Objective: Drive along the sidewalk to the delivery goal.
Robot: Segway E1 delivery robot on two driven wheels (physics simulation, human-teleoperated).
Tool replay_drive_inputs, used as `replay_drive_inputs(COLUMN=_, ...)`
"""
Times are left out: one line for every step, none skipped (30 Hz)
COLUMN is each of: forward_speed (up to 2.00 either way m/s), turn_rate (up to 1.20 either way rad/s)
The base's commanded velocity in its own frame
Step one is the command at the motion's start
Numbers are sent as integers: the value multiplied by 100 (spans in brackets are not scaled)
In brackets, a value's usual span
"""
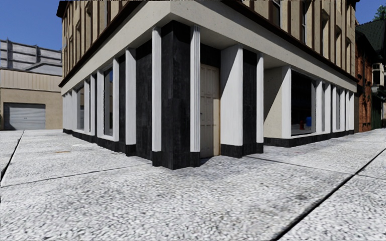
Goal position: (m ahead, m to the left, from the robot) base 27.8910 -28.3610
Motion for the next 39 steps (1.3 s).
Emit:
replay_drive_inputs(forward_speed=129, turn_rate=-58)
replay_drive_inputs(forward_speed=129, turn_rate=-58)
replay_drive_inputs(forward_speed=129, turn_rate=-58)
replay_drive_inputs(forward_speed=130, turn_rate=-58)
replay_drive_inputs(forward_speed=130, turn_rate=-58)
replay_drive_inputs(forward_speed=130, turn_rate=-58)
replay_drive_inputs(forward_speed=130, turn_rate=-58)
replay_drive_inputs(forward_speed=130, turn_rate=-58)
replay_drive_inputs(forward_speed=130, turn_rate=-57)
replay_drive_inputs(forward_speed=130, turn_rate=-57)
replay_drive_inputs(forward_speed=130, turn_rate=-57)
replay_drive_inputs(forward_speed=130, turn_rate=-57)
replay_drive_inputs(forward_speed=130, turn_rate=-57)
replay_drive_inputs(forward_speed=130, turn_rate=-57)
replay_drive_inputs(forward_speed=130, turn_rate=-57)
replay_drive_inputs(forward_speed=130, turn_rate=-57)
replay_drive_inputs(forward_speed=130, turn_rate=-57)
replay_drive_inputs(forward_speed=130, turn_rate=-57)
replay_drive_inputs(forward_speed=130, turn_rate=-57)
replay_drive_inputs(forward_speed=130, turn_rate=-57)
replay_drive_inputs(forward_speed=130, turn_rate=-57)
replay_drive_inputs(forward_speed=130, turn_rate=-57)
replay_drive_inputs(forward_speed=130, turn_rate=-57)
replay_drive_inputs(forward_speed=130, turn_rate=-57)
replay_drive_inputs(forward_speed=130, turn_rate=-57)
replay_drive_inputs(forward_speed=130, turn_rate=-57)
replay_drive_inputs(forward_speed=130, turn_rate=-57)
replay_drive_inputs(forward_speed=130, turn_rate=-57)
replay_drive_inputs(forward_speed=130, turn_rate=-57)
replay_drive_inputs(forward_speed=130, turn_rate=-57)
replay_drive_inputs(forward_speed=130, turn_rate=-57)
replay_drive_inputs(forward_speed=130, turn_rate=-56)
replay_drive_inputs(forward_speed=130, turn_rate=-56)
replay_drive_inputs(forward_speed=130, turn_rate=-56)
replay_drive_inputs(forward_speed=130, turn_rate=-56)
replay_drive_inputs(forward_speed=130, turn_rate=-55)
replay_drive_inputs(forward_speed=130, turn_rate=-55)
replay_drive_inputs(forward_speed=130, turn_rate=-55)
replay_drive_inputs(forward_speed=130, turn_rate=-55)
